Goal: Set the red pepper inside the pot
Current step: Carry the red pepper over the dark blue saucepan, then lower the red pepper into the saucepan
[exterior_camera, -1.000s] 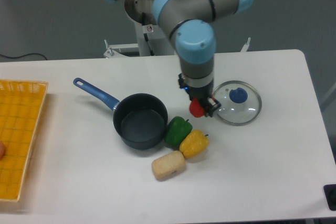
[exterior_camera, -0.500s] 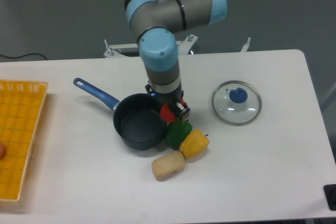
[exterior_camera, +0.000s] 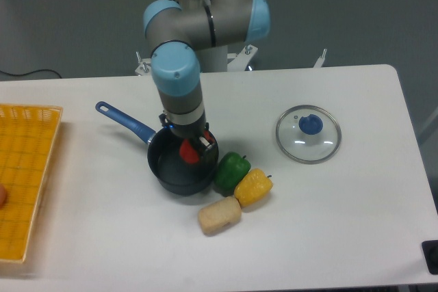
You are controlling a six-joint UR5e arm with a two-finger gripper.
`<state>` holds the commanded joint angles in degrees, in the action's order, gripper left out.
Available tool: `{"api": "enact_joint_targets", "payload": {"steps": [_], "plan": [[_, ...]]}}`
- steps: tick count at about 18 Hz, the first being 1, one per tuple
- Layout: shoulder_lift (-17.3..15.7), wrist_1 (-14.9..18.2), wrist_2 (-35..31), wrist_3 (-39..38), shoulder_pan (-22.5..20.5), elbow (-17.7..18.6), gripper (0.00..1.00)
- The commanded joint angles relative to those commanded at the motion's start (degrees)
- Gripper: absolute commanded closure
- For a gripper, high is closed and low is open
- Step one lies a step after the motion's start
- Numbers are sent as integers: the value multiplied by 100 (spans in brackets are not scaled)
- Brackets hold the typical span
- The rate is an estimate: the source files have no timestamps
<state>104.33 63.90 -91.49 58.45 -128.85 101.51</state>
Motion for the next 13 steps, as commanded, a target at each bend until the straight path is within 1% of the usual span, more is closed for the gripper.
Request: {"api": "enact_joint_targets", "payload": {"steps": [3, 5, 6, 9, 13], "plan": [[9, -9, 0, -9, 79, 62, 68], [44, -131, 0, -9, 97, 106, 68], [53, -141, 0, -9, 97, 123, 68], [79, -149, 0, 0, 97, 123, 68], [193, -202, -17, 17, 97, 123, 68]]}}
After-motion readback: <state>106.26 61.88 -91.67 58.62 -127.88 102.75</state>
